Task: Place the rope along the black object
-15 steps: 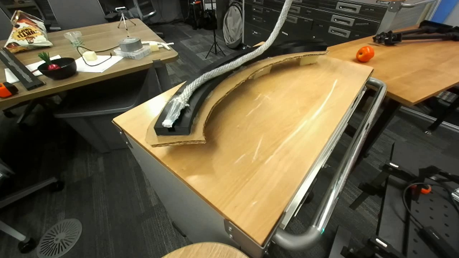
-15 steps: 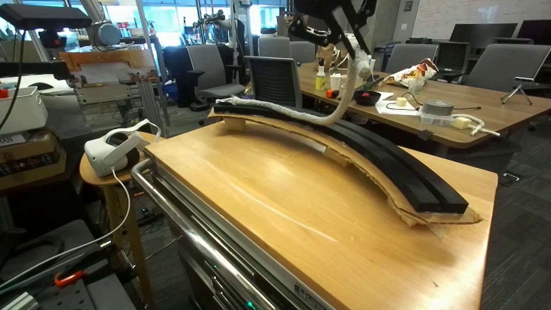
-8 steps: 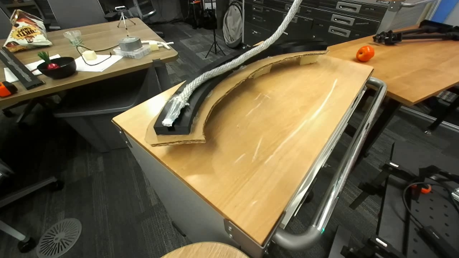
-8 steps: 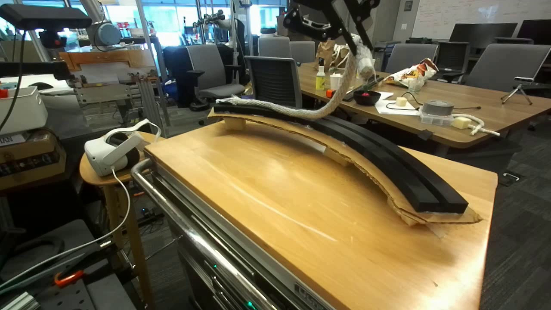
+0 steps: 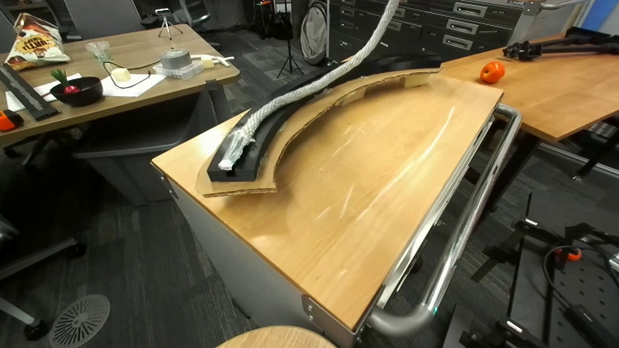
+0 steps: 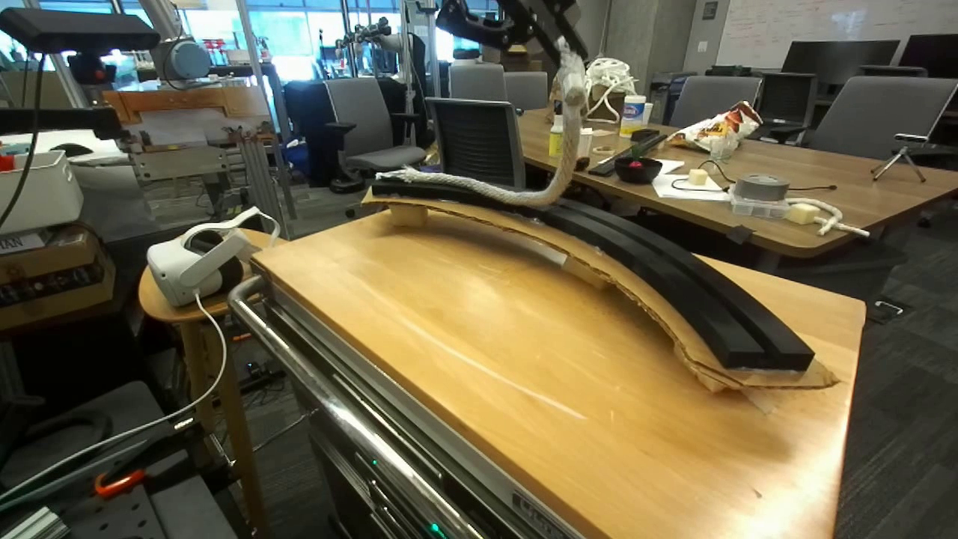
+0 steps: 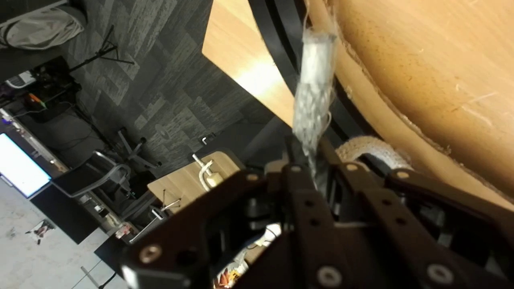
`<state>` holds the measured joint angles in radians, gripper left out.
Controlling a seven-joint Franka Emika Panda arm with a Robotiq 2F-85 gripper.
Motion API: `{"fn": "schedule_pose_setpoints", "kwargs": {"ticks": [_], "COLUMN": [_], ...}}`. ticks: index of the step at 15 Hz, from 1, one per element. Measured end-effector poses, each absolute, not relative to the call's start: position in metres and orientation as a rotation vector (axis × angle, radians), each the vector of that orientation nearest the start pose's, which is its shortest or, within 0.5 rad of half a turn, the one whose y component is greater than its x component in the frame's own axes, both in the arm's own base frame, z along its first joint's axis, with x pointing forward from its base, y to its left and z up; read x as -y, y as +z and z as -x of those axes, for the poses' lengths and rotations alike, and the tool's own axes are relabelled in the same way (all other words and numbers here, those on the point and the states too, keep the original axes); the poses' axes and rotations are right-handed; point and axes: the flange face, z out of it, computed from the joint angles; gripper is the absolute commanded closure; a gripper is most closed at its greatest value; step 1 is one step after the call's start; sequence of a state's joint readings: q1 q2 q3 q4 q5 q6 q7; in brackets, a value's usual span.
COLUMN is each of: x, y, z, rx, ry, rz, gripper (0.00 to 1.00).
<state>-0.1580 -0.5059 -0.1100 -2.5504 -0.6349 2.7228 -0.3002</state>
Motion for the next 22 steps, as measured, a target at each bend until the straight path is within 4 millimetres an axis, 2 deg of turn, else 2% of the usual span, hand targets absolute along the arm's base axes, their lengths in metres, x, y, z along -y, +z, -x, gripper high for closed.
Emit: {"fn": "schedule_pose_setpoints", "kwargs": {"ticks": [2, 5, 8, 10, 12, 18, 22], "x": [0.086, 0.086, 0.099, 0.111, 0.124, 0.174, 0.185], "y": [0.532, 0.551, 0.549, 0.539, 0.532, 0.525, 0.525], "z": [-0.441, -0.492, -0.537, -0.556, -0.563, -0.549, -0.544], "rx": [-0.617, -0.567, -0.540, -0.535, -0.531, -0.528, -0.562], "ry": [0.753, 0.789, 0.764, 0.718, 0.674, 0.465, 0.369], "rz": [-2.369, -2.328, -2.340, -2.381, -2.431, -2.545, -2.560], "gripper": [0.90, 0.90, 0.90, 0.90, 0.89, 0.89, 0.89]}}
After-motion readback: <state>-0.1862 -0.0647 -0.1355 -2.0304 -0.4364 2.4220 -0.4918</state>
